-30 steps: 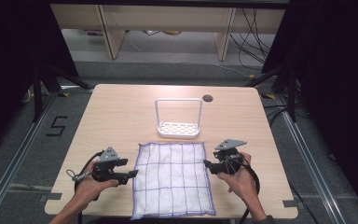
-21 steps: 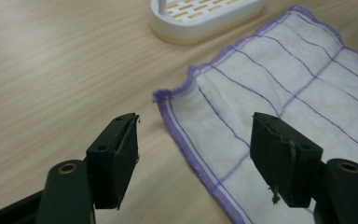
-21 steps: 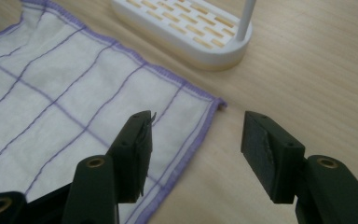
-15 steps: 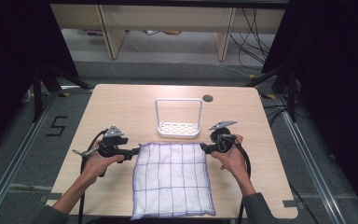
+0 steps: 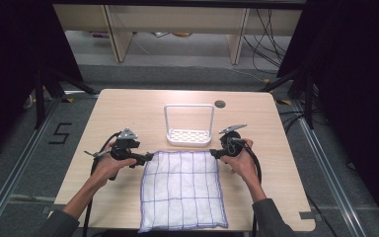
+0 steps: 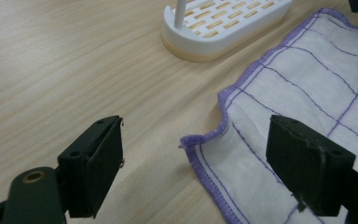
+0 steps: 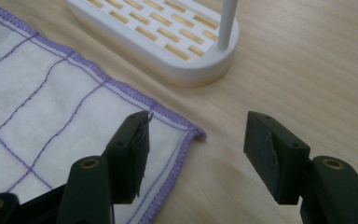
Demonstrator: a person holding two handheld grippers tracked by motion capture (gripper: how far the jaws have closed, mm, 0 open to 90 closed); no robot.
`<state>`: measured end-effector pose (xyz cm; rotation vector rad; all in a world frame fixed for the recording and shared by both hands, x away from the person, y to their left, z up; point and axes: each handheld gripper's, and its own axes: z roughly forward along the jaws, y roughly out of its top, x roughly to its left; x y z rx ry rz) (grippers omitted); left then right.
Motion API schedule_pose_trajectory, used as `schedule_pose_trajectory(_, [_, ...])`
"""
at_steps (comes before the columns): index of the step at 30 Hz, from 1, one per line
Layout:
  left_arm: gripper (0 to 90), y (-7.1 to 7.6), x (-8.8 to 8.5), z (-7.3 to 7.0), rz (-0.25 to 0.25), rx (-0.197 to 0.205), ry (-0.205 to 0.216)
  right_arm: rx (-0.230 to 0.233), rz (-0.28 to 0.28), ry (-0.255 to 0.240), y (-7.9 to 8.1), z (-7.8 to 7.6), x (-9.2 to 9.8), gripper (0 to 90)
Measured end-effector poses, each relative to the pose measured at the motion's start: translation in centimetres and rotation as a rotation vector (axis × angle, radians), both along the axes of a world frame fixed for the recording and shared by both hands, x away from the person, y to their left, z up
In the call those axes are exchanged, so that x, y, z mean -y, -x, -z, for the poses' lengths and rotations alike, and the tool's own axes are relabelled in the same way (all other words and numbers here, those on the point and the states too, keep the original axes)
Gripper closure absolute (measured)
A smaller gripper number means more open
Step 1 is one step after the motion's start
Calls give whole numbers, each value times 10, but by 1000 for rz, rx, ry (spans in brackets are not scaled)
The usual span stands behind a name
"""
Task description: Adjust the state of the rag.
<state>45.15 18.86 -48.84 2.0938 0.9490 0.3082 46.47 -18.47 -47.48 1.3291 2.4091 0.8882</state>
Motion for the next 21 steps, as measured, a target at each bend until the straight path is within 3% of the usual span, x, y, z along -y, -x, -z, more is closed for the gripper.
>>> schedule_pose_trajectory(6, [197, -5, 5, 6, 0, -4, -45, -8, -29, 33, -5, 7, -6, 415])
schedule_pose_trajectory(7, [212, -7, 5, 7, 23, -3, -52, -16, -17, 27, -5, 9, -8, 416])
schedule_pose_trajectory(12, [312, -9, 9, 11, 44, -8, -58, -45, -21, 50, -8, 14, -13, 430])
schedule_pose_trajectory(15, [397, -10, 12, 13, 48, -13, -56, -46, -20, 58, -10, 18, -15, 447])
schedule_pose_trajectory(16, [447, -10, 12, 13, 64, -14, -62, -22, -34, 68, -13, 20, -14, 462])
schedule_pose_trajectory(17, [498, -11, 12, 13, 82, -17, -64, -46, -32, 52, -13, 20, -14, 473])
schedule_pose_trajectory(18, [540, -10, 13, 13, 83, -24, -58, -27, -36, 64, -14, 21, -13, 485])
schedule_pose_trajectory(20, [629, -11, 13, 14, 90, -9, -73, -47, -29, 60, -13, 20, -14, 543])
schedule_pose_trajectory(21, [688, -11, 13, 14, 94, 0, -74, -19, -57, 55, -14, 21, -14, 588])
